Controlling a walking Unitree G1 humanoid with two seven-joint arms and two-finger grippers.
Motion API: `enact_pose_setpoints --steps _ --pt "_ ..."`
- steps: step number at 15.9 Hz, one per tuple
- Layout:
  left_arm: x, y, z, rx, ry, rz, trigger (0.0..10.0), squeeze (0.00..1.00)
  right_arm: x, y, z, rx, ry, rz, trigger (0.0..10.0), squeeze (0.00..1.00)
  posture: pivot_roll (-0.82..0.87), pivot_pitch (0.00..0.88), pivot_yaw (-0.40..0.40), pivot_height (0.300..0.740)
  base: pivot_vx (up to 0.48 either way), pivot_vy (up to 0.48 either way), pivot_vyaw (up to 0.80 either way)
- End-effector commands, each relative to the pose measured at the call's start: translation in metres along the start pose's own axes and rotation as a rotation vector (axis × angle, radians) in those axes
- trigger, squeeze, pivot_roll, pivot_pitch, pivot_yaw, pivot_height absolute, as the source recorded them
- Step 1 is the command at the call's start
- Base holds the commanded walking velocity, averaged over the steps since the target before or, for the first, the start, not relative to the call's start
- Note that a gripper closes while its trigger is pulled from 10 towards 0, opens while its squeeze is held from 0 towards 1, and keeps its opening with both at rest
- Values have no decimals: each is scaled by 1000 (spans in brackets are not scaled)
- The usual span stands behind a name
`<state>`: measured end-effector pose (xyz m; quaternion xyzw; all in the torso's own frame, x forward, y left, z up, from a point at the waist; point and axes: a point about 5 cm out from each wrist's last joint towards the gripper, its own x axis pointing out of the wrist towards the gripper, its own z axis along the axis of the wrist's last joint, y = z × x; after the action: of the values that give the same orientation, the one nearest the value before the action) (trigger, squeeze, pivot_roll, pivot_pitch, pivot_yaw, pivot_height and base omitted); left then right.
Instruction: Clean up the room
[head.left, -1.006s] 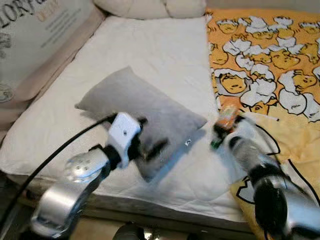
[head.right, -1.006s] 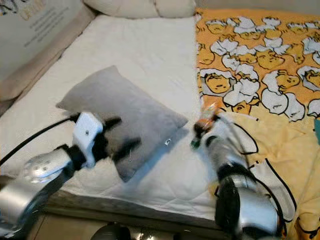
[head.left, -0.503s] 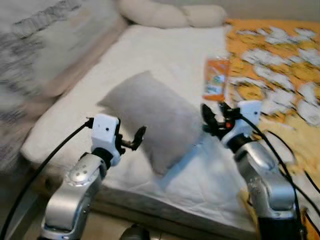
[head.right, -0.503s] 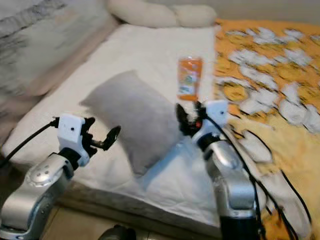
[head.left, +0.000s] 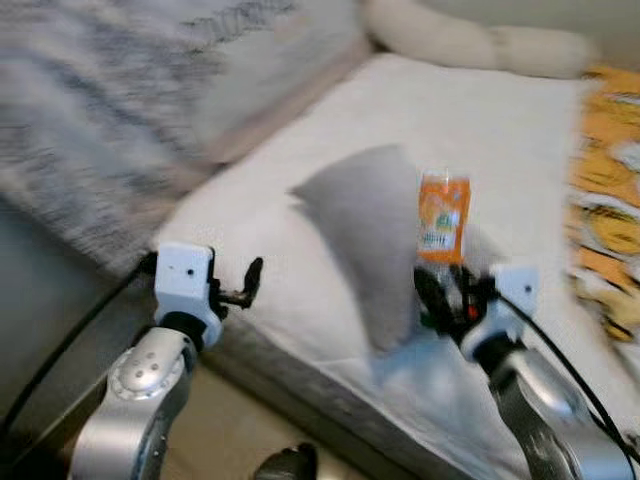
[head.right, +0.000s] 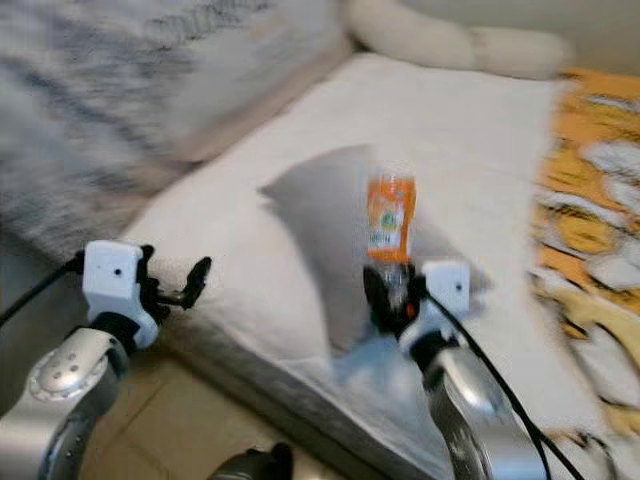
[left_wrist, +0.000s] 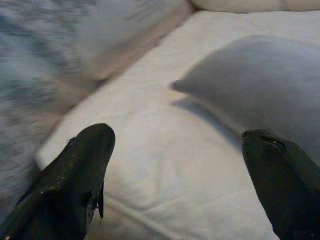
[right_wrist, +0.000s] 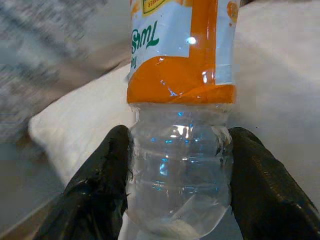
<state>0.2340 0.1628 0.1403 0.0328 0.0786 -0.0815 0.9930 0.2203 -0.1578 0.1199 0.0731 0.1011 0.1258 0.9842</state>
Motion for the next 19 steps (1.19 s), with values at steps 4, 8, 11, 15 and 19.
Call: enact_pose_setpoints --steps 4,8,11,15,19 --pt "-4 8 3 -8 -16 71 10000 0 2 5 0 91 0 12 10000 0 -22 0 61 740 0 0 800" --pt "-8 16 4 7 -33 137 10000 0 5 6 -5 73 37 24 10000 0 6 0 25 740 0 0 800" --pt "-7 18 4 -25 -25 144 10000 0 9 5 -6 84 31 -7 10000 0 25 0 33 740 0 0 800" --pt "-2 19 5 57 -34 156 10000 0 14 0 -2 88 21 -10 10000 0 39 0 18 740 0 0 800" --pt "2 18 4 47 -33 143 10000 0 15 -2 -4 76 40 -11 10000 0 18 0 3 740 0 0 800"
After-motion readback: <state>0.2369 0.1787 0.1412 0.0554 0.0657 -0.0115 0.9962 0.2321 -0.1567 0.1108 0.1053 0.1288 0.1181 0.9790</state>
